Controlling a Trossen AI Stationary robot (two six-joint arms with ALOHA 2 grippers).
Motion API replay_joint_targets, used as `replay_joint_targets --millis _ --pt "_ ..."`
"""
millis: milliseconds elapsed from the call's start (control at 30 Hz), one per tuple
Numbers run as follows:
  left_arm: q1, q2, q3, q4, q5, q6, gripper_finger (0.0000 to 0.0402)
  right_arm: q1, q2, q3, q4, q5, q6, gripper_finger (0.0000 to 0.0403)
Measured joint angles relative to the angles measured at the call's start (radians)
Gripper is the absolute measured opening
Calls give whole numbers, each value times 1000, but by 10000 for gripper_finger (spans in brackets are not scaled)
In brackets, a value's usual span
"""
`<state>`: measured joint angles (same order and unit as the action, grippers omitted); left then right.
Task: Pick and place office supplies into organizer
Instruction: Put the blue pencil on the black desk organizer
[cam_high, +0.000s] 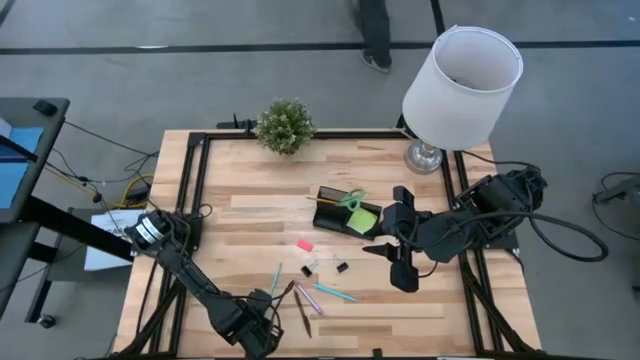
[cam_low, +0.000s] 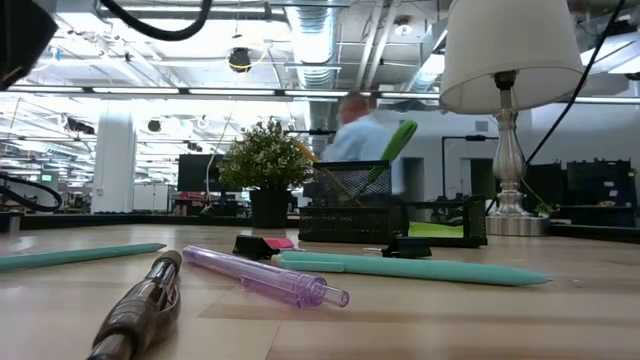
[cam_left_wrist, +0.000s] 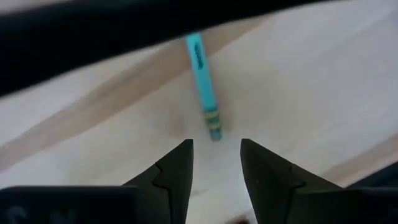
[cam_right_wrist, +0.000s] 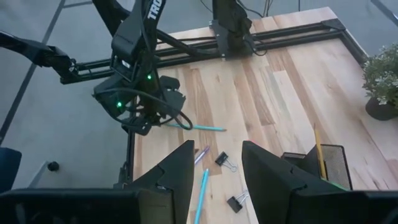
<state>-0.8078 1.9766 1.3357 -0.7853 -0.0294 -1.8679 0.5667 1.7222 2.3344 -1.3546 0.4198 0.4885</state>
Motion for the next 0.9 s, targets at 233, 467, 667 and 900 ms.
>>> replay_joint_targets --millis 233,467,667,900 --pt "0 21 2 -3 -1 -3 125 -6 0 0 4 0 0 127" --pt "4 21 2 -7 -20 -8 125 -16 0 0 4 0 0 127" --pt "5 21 2 -8 -23 -13 125 -28 0 0 5 0 0 127" --pt "16 21 2 -14 -28 -2 86 -35 0 0 5 0 0 127"
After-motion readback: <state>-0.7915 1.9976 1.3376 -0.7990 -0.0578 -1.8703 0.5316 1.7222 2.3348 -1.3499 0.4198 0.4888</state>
